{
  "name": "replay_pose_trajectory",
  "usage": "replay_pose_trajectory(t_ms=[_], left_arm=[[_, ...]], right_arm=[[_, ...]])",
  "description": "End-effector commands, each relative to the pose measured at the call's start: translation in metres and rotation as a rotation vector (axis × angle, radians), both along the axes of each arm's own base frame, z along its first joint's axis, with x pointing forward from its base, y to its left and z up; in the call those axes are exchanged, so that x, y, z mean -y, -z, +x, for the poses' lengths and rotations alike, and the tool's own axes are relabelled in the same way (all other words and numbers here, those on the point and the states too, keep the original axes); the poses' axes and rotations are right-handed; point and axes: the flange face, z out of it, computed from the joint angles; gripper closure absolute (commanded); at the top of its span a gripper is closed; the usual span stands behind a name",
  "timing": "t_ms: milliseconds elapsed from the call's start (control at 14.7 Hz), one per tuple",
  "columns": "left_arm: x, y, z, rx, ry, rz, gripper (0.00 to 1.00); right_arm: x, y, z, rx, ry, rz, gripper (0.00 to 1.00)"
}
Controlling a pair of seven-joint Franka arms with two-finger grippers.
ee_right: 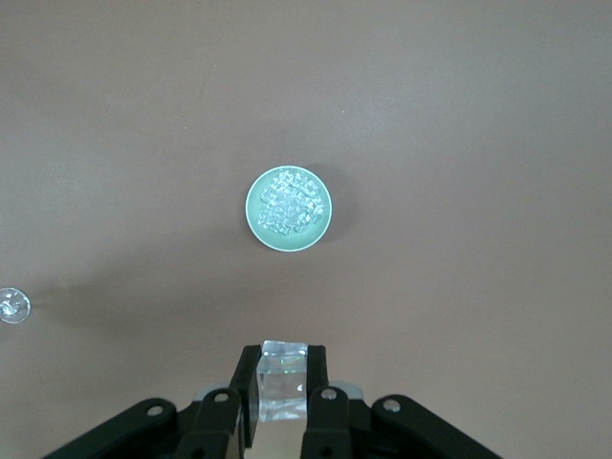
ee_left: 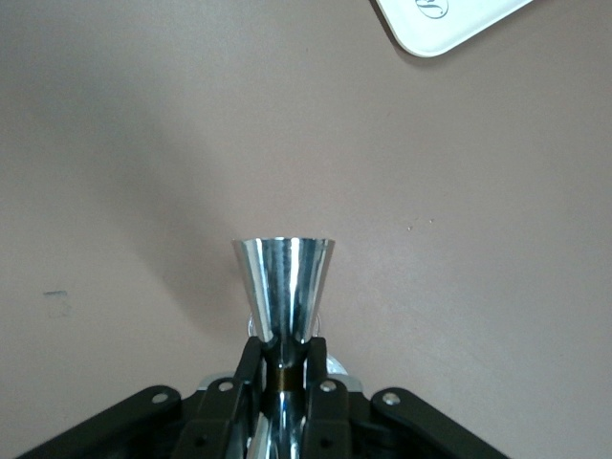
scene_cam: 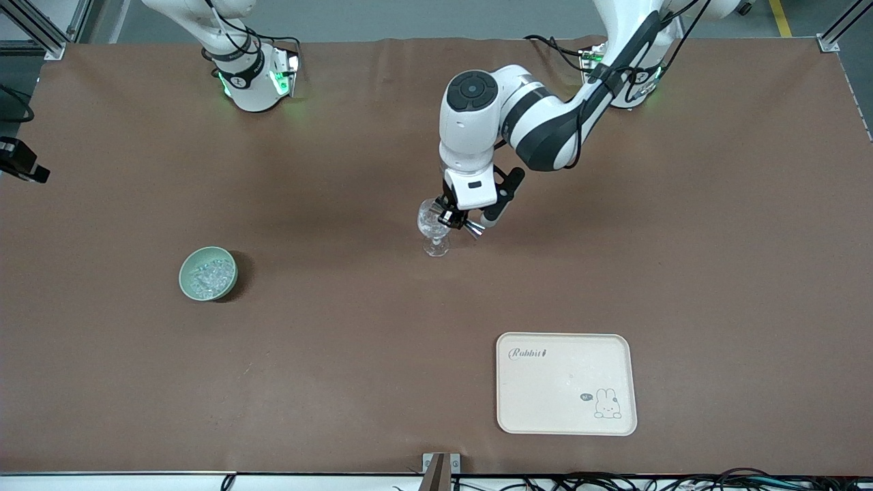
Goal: Pour wine and add ice with both arms
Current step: 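Hold the jigger tipped over the glass, then turn it upright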
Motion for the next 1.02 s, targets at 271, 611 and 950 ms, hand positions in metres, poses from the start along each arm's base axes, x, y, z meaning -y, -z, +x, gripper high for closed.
replay_pose_trajectory(t_ms=[271,611,950], left_arm=[[-0.005,-0.022,0.011,0.03,-0.036,-0.007,1.0],[-0.039,-0.032,0.065,-0.163,-0.246,-0.221,1.0],[-0.117,-0.032,0.147,-0.345,-0.464,-0.506,1.0]], right_arm=[[0.0,-0.003,-0.01,0.005,-0.001,0.01,1.0],[0.0,-0.003,-0.01,0.003,-0.001,0.01,1.0],[-0.035,-0.001,-0.011,-0.03,-0.016,0.026,0.99]])
